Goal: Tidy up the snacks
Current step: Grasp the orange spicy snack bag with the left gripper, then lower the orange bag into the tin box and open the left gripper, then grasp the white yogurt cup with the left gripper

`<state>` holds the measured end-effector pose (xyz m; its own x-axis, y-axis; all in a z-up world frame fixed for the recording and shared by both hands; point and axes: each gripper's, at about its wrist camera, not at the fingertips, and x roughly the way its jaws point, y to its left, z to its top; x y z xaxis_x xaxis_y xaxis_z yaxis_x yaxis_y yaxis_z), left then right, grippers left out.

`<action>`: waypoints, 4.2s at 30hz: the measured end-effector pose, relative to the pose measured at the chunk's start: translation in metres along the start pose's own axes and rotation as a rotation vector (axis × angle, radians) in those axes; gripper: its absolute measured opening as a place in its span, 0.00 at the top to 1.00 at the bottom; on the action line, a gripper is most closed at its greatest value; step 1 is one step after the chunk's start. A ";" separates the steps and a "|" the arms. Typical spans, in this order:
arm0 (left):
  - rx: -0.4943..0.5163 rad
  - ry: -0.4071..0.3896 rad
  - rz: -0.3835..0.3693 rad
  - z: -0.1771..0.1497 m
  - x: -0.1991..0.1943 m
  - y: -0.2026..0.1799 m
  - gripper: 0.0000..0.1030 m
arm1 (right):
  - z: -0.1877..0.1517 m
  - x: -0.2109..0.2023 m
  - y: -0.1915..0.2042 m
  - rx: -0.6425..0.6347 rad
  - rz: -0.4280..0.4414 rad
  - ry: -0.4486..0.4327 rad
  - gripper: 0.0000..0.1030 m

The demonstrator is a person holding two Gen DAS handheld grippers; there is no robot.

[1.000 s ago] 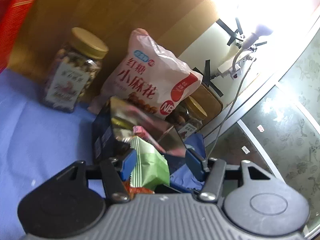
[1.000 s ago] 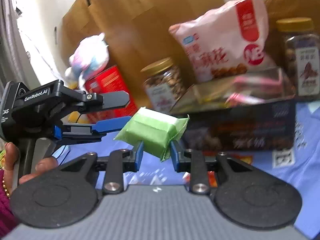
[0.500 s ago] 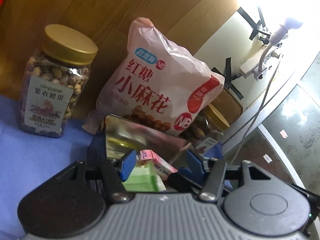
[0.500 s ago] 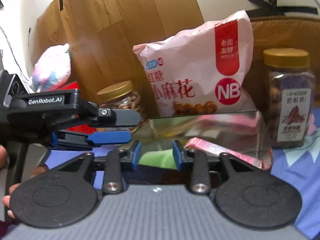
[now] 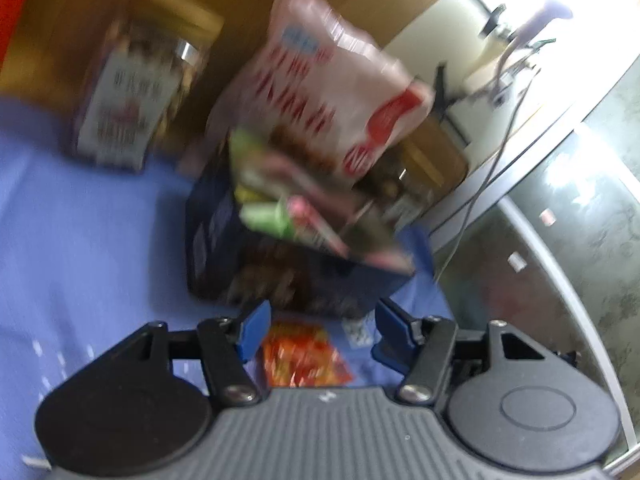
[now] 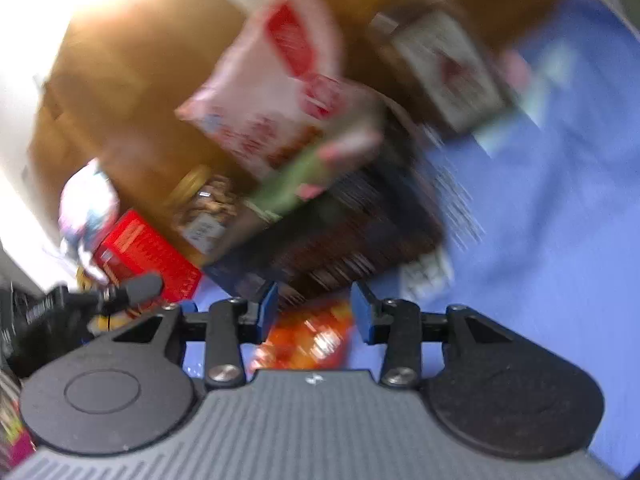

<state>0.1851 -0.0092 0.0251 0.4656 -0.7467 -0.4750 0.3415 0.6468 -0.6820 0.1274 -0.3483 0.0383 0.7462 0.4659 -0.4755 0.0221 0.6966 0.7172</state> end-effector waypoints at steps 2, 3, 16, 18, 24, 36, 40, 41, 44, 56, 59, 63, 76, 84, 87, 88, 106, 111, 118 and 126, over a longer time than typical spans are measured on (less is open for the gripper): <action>-0.032 0.044 0.005 -0.005 0.013 0.009 0.42 | -0.005 -0.002 -0.009 0.065 0.009 0.016 0.60; -0.044 0.057 0.004 -0.007 0.016 0.012 0.42 | -0.006 -0.004 -0.011 0.081 0.009 0.022 0.62; -0.122 0.152 -0.072 -0.015 0.041 0.027 0.36 | -0.020 -0.002 -0.015 0.196 -0.035 0.075 0.78; -0.134 0.157 -0.082 -0.016 0.043 0.027 0.36 | -0.020 0.000 -0.013 0.198 -0.031 0.081 0.78; -0.177 0.158 -0.093 -0.015 0.042 0.029 0.37 | -0.022 0.004 -0.011 0.207 0.002 0.096 0.78; -0.181 0.208 -0.093 -0.023 0.058 0.025 0.72 | -0.022 0.014 -0.012 0.222 0.040 0.113 0.90; -0.202 0.197 -0.078 -0.018 0.052 0.029 0.68 | -0.021 0.010 -0.017 0.243 0.057 0.109 0.91; -0.207 0.195 -0.079 -0.017 0.051 0.029 0.65 | -0.021 0.008 -0.017 0.245 0.056 0.107 0.90; -0.212 0.194 -0.077 -0.016 0.054 0.026 0.58 | -0.021 -0.003 -0.018 0.241 0.030 0.082 0.87; -0.184 0.192 -0.056 -0.020 0.070 0.018 0.84 | -0.008 0.004 -0.027 0.237 -0.014 0.053 0.95; -0.187 0.203 -0.071 -0.024 0.058 0.020 0.83 | -0.011 -0.002 -0.022 0.227 0.003 0.066 0.95; -0.146 0.162 -0.131 -0.022 0.020 0.008 0.84 | -0.014 -0.019 -0.005 0.203 0.089 0.072 0.95; -0.057 0.008 -0.087 0.060 0.053 -0.014 0.80 | 0.054 0.013 0.048 -0.100 0.033 -0.062 0.94; 0.011 -0.009 -0.013 0.069 0.076 -0.029 0.59 | 0.067 0.037 0.045 -0.303 -0.162 -0.150 0.80; 0.028 -0.020 -0.026 0.066 0.059 -0.033 0.59 | 0.064 0.015 0.044 -0.295 -0.155 -0.215 0.76; 0.035 -0.024 -0.029 0.064 0.051 -0.034 0.59 | 0.062 0.007 0.044 -0.287 -0.143 -0.222 0.76; -0.072 0.187 -0.083 -0.038 0.017 -0.019 0.49 | -0.073 -0.039 0.042 -0.285 -0.058 0.010 0.63; -0.082 0.203 -0.073 -0.046 0.026 -0.018 0.46 | -0.075 -0.032 0.048 -0.369 -0.093 0.012 0.61; -0.083 0.201 -0.059 -0.049 0.034 -0.017 0.57 | -0.074 -0.015 0.047 -0.382 -0.099 0.063 0.62; -0.023 0.143 -0.074 -0.030 0.023 -0.034 0.58 | -0.066 -0.018 0.055 -0.395 -0.085 0.018 0.65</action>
<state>0.1598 -0.0529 0.0205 0.3184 -0.8075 -0.4965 0.3512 0.5870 -0.7294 0.0717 -0.2824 0.0527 0.7409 0.4043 -0.5364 -0.1765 0.8877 0.4253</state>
